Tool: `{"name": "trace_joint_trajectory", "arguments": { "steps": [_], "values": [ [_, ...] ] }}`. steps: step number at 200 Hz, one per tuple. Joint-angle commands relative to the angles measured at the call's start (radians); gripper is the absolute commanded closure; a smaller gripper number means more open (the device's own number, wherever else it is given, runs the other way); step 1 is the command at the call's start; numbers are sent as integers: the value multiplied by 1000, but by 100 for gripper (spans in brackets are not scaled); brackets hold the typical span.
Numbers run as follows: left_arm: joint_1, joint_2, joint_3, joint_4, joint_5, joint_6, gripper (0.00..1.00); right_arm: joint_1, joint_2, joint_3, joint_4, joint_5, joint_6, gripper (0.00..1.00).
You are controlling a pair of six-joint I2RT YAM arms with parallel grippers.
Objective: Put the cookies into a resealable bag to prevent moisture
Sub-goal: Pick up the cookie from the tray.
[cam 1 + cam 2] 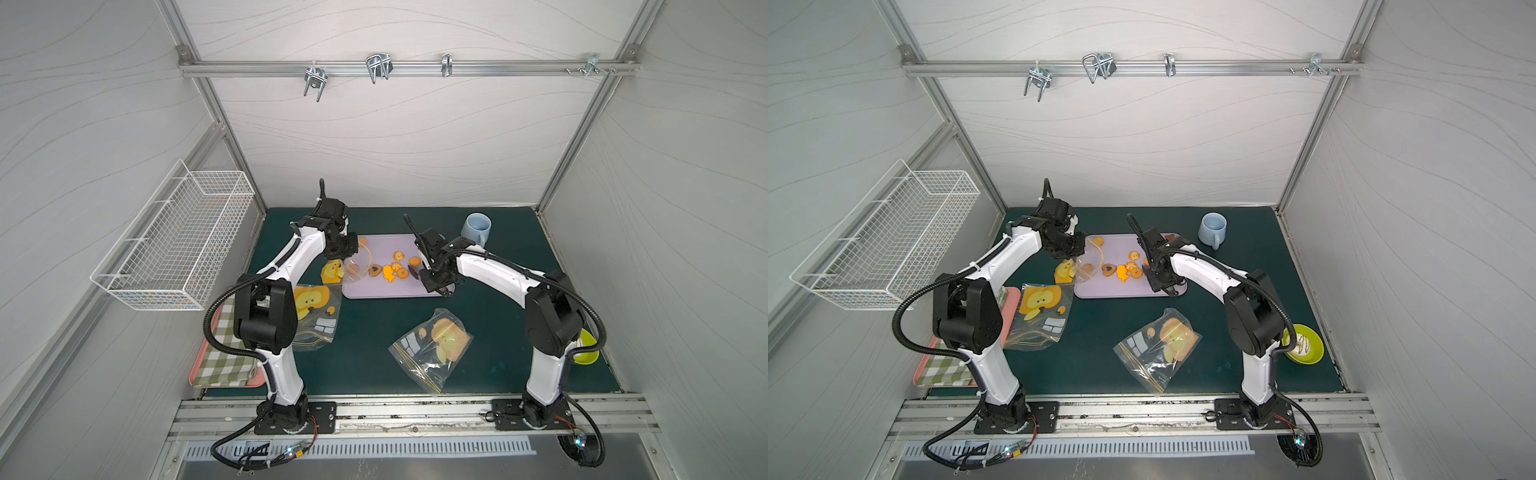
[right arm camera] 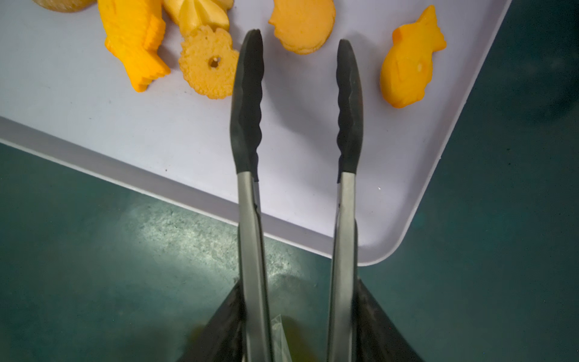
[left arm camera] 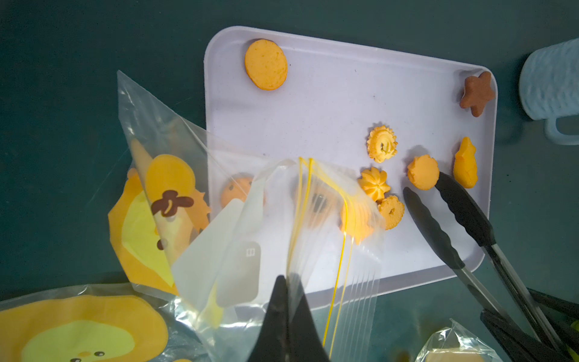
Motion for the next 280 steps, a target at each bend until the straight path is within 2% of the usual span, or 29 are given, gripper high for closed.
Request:
{"name": "trace_joint_trajectory", "arguments": {
  "steps": [1,36,94,123,149,177,216,250,280],
  "values": [
    [7,-5,12,12,12,-4,100,5,38,48,-27,19,-22,49],
    [7,-6,14,10,11,-2,100,-6,79,88,-29,11,-24,51],
    [7,-4,15,10,15,-2,100,-14,79,83,-12,-3,-23,59],
    [7,-4,14,11,16,-2,100,-16,35,57,10,11,-10,62],
    [7,-5,14,10,16,-2,100,-12,-65,-1,74,23,-5,62],
    [8,-4,15,9,16,-2,100,26,-179,-76,193,-58,-19,62],
    [7,-6,14,9,17,-3,100,75,-239,-96,286,-178,-7,63],
    [8,-8,12,10,22,-2,100,86,-215,-63,340,-336,-1,63],
    [7,-11,12,10,23,-2,100,104,-149,-2,314,-359,-11,64]
  ]
}}
